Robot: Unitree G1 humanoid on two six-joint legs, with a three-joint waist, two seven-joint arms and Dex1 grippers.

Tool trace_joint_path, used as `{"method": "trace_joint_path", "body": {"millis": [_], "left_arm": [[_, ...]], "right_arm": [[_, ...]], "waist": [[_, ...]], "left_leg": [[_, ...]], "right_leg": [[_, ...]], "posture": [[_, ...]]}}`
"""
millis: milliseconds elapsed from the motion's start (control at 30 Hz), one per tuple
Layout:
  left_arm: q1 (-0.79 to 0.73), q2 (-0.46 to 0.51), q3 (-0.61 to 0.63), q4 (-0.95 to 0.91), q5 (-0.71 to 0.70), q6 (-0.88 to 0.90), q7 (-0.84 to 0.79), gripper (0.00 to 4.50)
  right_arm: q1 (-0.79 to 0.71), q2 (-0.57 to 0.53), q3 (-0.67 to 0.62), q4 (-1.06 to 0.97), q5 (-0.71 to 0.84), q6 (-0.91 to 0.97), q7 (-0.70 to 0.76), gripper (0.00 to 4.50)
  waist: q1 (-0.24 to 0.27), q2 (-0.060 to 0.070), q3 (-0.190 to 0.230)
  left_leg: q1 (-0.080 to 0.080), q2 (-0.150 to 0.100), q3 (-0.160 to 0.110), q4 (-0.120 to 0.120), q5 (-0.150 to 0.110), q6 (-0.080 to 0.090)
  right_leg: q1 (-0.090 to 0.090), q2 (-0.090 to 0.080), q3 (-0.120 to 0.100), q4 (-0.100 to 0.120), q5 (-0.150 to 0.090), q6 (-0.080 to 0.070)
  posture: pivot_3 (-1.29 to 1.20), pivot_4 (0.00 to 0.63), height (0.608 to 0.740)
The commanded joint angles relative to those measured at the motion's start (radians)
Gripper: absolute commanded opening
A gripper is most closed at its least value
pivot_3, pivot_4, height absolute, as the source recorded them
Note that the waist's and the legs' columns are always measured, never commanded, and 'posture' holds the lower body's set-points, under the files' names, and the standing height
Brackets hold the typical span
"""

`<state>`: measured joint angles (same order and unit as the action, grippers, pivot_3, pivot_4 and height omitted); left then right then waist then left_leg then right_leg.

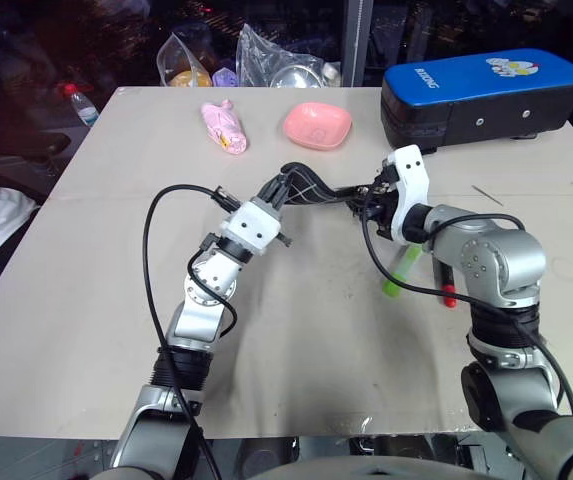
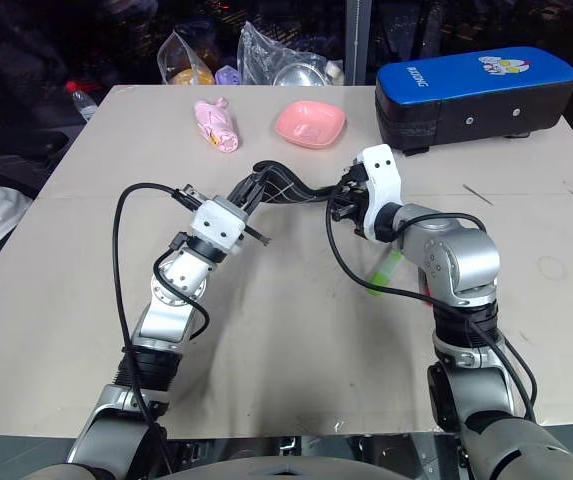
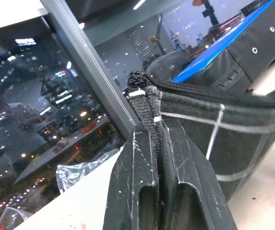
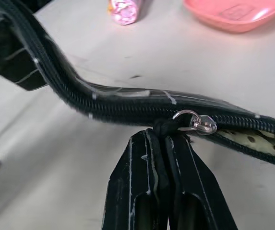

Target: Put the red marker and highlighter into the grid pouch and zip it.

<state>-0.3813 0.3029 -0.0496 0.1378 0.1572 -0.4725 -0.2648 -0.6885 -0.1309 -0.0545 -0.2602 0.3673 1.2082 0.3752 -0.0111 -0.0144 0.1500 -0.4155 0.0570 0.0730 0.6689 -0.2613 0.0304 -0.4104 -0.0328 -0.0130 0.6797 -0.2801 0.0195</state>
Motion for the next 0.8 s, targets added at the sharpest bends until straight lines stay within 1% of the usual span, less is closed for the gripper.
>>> {"method": "trace_joint_path", "body": {"millis": [33, 167, 333, 433, 600, 667, 700, 733, 767, 800], "left_arm": [[-0.004, -0.003, -0.015, -0.029, 0.012, -0.033, 0.010, 0.00], [-0.003, -0.001, -0.015, -0.026, 0.019, -0.040, 0.019, 0.00], [0.006, 0.000, -0.015, -0.027, 0.013, -0.047, 0.019, 0.00], [0.015, 0.002, -0.022, -0.027, -0.008, -0.050, -0.005, 0.00], [0.038, 0.030, -0.035, -0.059, -0.099, -0.048, -0.108, 0.00], [0.043, 0.039, -0.039, -0.064, -0.125, -0.038, -0.138, 0.64], [0.046, 0.041, -0.041, -0.066, -0.136, -0.030, -0.153, 0.82], [0.053, 0.043, -0.046, -0.071, -0.153, -0.017, -0.173, 1.23], [0.061, 0.047, -0.052, -0.077, -0.158, -0.008, -0.187, 1.52], [0.067, 0.048, -0.056, -0.083, -0.160, -0.001, -0.197, 2.22]], "right_arm": [[-0.041, 0.056, -0.032, -0.063, 0.063, 0.027, -0.029, 0.03], [-0.057, 0.141, -0.098, -0.056, 0.086, 0.055, -0.099, 0.03], [-0.089, 0.212, -0.169, -0.027, 0.089, 0.042, -0.181, 0.03], [-0.099, 0.221, -0.178, -0.011, 0.087, 0.028, -0.207, 0.03], [-0.103, 0.207, -0.173, 0.012, 0.080, -0.004, -0.225, 0.03], [-0.103, 0.198, -0.168, 0.017, 0.081, -0.012, -0.228, 0.00], [-0.102, 0.195, -0.166, 0.019, 0.083, -0.015, -0.229, 0.00], [-0.100, 0.193, -0.164, 0.019, 0.085, -0.017, -0.230, 0.00], [-0.097, 0.190, -0.161, 0.017, 0.086, -0.019, -0.230, 0.00], [-0.096, 0.189, -0.158, 0.017, 0.086, -0.020, -0.231, 0.00]], "waist": [[0.000, 0.000, 0.000], [0.000, 0.000, 0.000], [-0.001, 0.000, 0.000], [-0.001, 0.000, 0.000], [-0.003, 0.000, 0.000], [-0.003, 0.000, 0.000], [-0.003, 0.000, 0.000], [-0.003, 0.000, 0.000], [-0.003, 0.000, 0.000], [-0.004, 0.000, 0.000]], "left_leg": [[0.000, 0.000, 0.000, 0.000, 0.000, 0.000], [0.000, 0.000, 0.000, 0.000, 0.000, 0.000], [0.000, 0.000, 0.000, 0.000, 0.000, -0.001], [0.000, 0.000, 0.000, 0.000, 0.001, -0.001], [0.000, 0.000, 0.000, 0.000, 0.001, -0.001], [0.000, 0.000, 0.000, 0.000, 0.001, -0.001], [0.000, 0.000, 0.000, 0.000, 0.001, -0.001], [0.000, 0.000, 0.000, 0.000, 0.001, -0.001], [0.000, 0.000, 0.000, 0.000, 0.001, -0.001], [0.000, 0.000, 0.000, 0.000, 0.001, -0.001]], "right_leg": [[0.000, 0.000, 0.000, 0.000, 0.000, 0.000], [0.000, 0.000, 0.000, 0.000, 0.000, 0.000], [0.000, 0.000, 0.000, 0.000, 0.000, 0.000], [0.000, 0.000, 0.000, 0.000, 0.000, 0.000], [0.000, 0.000, 0.000, 0.000, 0.000, 0.000], [0.000, 0.000, 0.000, 0.000, 0.000, 0.000], [0.000, 0.000, 0.000, 0.000, 0.000, 0.000], [0.000, 0.001, 0.000, 0.000, 0.000, 0.000], [0.000, 0.001, 0.000, 0.000, 0.000, 0.000], [0.000, 0.001, 0.000, 0.000, 0.000, 0.000]], "posture": [[0.00, 0.150, 0.738], [0.00, 0.150, 0.738], [0.00, 0.150, 0.738], [0.00, 0.150, 0.738], [0.00, 0.150, 0.738], [0.00, 0.150, 0.738], [0.00, 0.150, 0.738], [0.00, 0.150, 0.738], [0.00, 0.150, 0.738], [0.00, 0.150, 0.738]]}}
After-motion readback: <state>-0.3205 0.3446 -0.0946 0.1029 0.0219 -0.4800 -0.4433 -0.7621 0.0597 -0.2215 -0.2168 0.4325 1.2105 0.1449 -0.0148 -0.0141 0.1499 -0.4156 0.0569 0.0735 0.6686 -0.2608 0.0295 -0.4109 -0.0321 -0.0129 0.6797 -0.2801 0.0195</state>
